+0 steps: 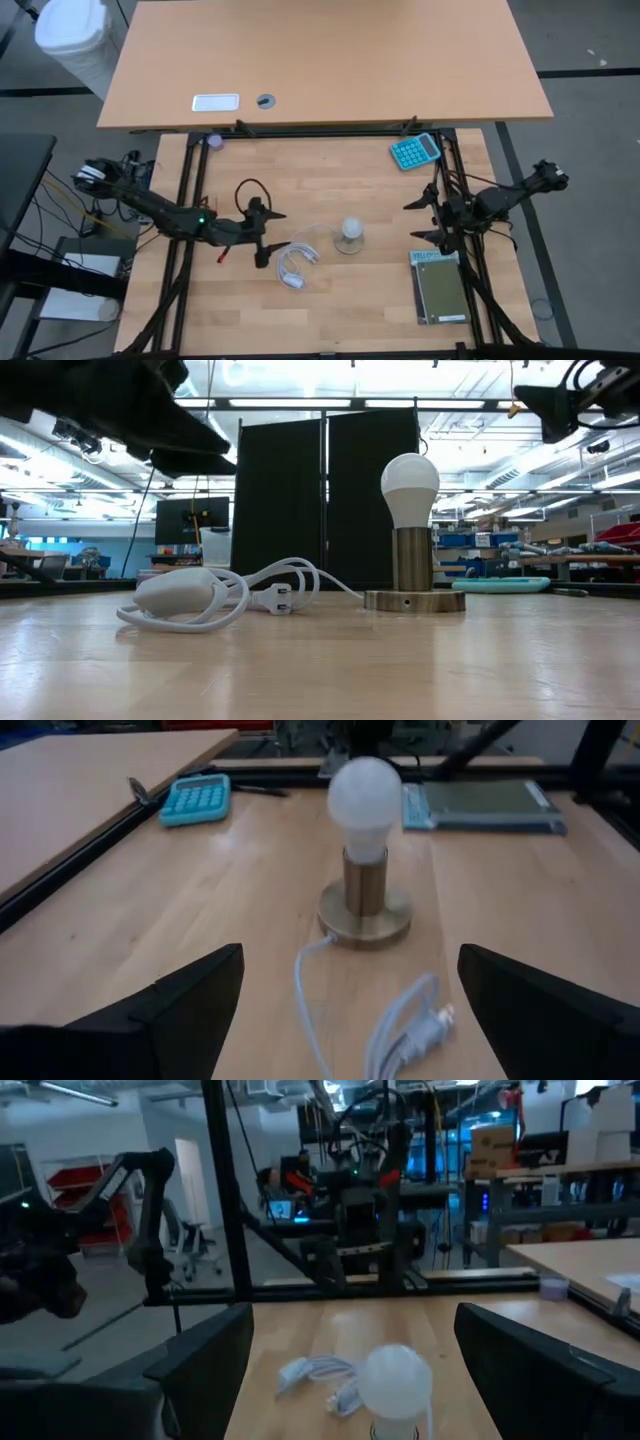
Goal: Screw lightbulb
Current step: Remove the lightbulb from the socket
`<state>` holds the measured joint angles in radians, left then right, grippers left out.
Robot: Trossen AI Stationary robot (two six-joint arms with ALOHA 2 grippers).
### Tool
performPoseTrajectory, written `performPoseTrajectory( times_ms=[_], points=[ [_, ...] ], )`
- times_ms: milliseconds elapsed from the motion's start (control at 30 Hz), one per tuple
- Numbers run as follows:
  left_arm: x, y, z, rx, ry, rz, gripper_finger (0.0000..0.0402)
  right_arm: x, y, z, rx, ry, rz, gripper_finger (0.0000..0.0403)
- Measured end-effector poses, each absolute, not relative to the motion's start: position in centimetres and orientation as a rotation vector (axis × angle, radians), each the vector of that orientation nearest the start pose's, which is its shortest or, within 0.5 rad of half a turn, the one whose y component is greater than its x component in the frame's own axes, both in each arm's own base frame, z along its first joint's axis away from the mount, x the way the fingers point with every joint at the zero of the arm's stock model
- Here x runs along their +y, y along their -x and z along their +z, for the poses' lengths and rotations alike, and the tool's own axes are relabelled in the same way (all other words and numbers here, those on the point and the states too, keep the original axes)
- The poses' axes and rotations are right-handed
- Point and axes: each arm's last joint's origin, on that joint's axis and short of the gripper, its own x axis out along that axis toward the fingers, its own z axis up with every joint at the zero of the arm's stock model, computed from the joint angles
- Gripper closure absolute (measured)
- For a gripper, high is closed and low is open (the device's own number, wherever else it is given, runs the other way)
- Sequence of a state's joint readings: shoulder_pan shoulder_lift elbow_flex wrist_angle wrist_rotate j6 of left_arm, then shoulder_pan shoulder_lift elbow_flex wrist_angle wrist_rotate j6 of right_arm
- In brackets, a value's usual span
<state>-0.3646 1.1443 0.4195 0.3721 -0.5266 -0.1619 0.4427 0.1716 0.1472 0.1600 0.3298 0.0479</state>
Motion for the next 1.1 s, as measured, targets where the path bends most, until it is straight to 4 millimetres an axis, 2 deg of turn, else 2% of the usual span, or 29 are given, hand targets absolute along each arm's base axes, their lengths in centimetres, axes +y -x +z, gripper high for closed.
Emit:
performPoseTrajectory(
  times_ms=[233,467,600,800,967,1100],
  points=[
    [-6.3,-24.3,20.3,0.314,-0.009,0.227,0.0027,3.8,-11.2,22.3,-0.048,-0.073,0.033,0.0056],
    [-5.7,-27.3,21.0,0.174,0.013,0.274,0.0027,4.1,-13.3,23.3,-0.162,-0.083,-0.018,0.0053],
    [-5.6,-28.0,20.8,0.127,0.024,0.286,0.0027,4.4,-14.1,22.9,-0.141,-0.104,0.000,0.0053],
    [-5.7,-28.4,19.8,0.145,0.062,0.308,0.0027,4.7,-14.9,22.3,-0.104,-0.091,-0.001,0.0053],
    [-5.8,-28.6,19.7,0.127,0.101,0.292,0.0027,5.0,-15.1,22.5,-0.139,-0.078,0.059,0.0053],
    [-5.8,-28.6,19.4,0.148,0.108,0.265,0.0027,4.9,-15.2,22.6,-0.145,-0.029,0.022,0.0054]
  ],
)
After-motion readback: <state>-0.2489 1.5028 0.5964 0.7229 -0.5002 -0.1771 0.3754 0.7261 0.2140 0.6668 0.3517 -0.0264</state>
